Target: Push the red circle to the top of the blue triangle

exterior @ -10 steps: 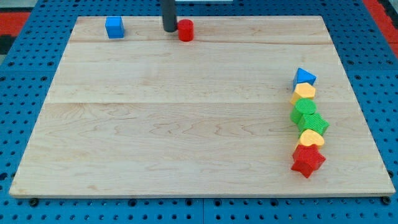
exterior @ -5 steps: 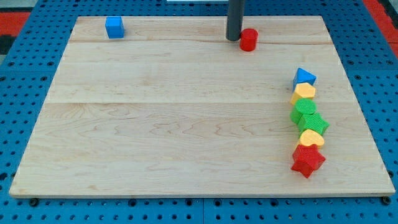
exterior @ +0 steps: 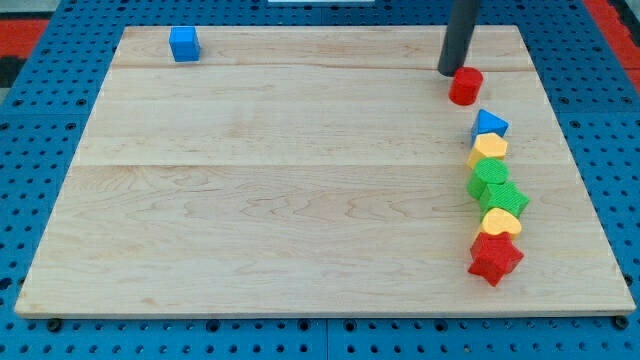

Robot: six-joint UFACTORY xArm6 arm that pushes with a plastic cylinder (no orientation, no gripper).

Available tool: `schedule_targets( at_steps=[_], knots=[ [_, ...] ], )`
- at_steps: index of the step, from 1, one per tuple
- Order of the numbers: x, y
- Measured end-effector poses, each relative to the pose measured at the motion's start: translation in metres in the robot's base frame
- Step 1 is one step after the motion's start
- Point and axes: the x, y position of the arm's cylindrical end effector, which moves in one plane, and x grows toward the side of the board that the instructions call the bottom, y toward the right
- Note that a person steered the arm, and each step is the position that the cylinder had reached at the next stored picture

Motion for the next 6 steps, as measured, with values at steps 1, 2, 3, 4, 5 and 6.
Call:
schedule_targets(
  at_steps=[1, 2, 3, 4, 5, 6],
  knots=[
    [0.019, 0.002],
    [0.026, 0.002],
    [0.026, 0.002],
    [0.024, 0.001],
    [0.019, 0.006],
    [-0.012, 0.007]
  ],
)
